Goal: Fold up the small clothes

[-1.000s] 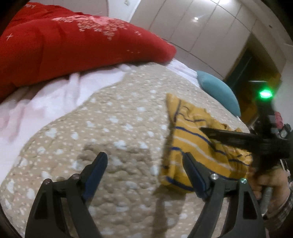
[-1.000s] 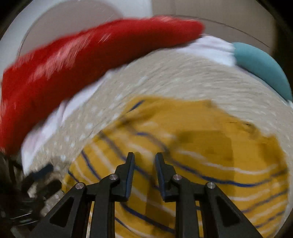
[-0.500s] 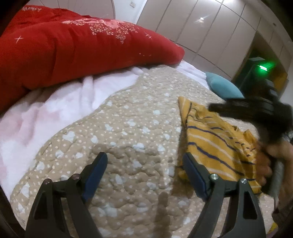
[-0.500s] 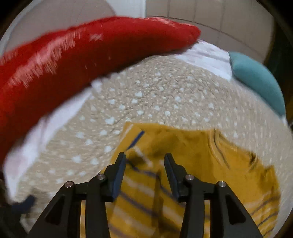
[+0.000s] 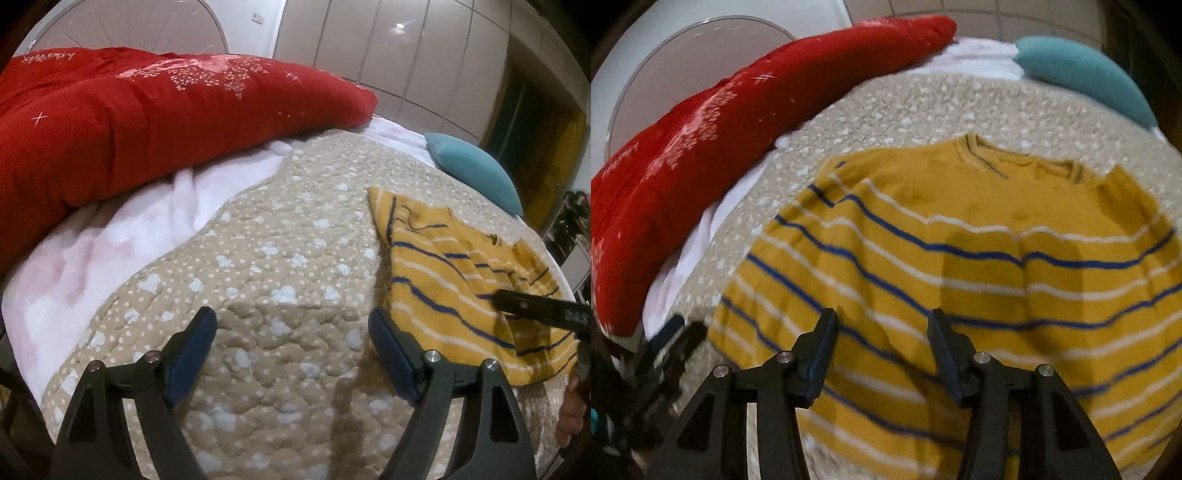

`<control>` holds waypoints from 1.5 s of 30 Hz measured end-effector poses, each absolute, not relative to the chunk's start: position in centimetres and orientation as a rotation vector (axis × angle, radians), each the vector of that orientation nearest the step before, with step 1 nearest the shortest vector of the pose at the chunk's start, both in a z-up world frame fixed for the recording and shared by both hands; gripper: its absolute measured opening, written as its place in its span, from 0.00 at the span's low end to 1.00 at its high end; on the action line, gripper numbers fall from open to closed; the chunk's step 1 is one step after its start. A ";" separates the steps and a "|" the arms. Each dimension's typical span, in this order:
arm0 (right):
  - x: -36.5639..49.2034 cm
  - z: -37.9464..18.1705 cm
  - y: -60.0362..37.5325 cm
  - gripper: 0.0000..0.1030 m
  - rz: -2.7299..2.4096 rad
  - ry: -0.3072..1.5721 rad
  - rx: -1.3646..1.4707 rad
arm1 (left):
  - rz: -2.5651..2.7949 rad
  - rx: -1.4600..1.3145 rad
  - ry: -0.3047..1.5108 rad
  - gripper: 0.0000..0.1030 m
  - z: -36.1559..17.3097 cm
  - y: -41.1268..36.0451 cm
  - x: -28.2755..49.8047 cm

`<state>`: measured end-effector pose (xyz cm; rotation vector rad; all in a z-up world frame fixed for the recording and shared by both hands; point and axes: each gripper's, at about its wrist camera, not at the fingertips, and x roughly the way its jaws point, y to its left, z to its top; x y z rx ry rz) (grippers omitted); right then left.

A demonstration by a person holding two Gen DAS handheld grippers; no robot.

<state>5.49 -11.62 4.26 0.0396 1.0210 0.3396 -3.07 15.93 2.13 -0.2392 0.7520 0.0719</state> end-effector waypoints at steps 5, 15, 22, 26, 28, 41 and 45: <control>5.2 5.0 -18.1 0.53 0.197 0.960 0.085 | 0.083 -0.211 0.753 0.81 2.2 15.0 -2.8; 3.9 3.3 -30.9 0.41 0.014 0.948 0.329 | 0.087 -0.151 0.730 0.81 2.8 12.5 -2.4; 0.9 5.4 -25.2 0.51 0.086 0.906 0.109 | 0.083 -0.158 0.743 0.81 2.6 12.2 -1.6; -0.8 5.7 -18.3 0.54 0.260 0.891 -0.021 | 0.151 -0.257 0.748 0.81 2.5 15.5 -1.4; -1.6 5.6 -14.7 0.56 0.342 0.878 -0.108 | 0.183 -0.325 0.739 0.81 2.5 17.6 -1.7; -3.9 0.0 2.6 0.61 0.388 0.719 -0.705 | 0.269 -0.458 0.720 0.81 2.2 23.0 -3.3; -1.9 -0.2 4.1 0.55 0.347 0.720 -0.724 | 0.267 -0.463 0.718 0.81 2.2 23.1 -3.3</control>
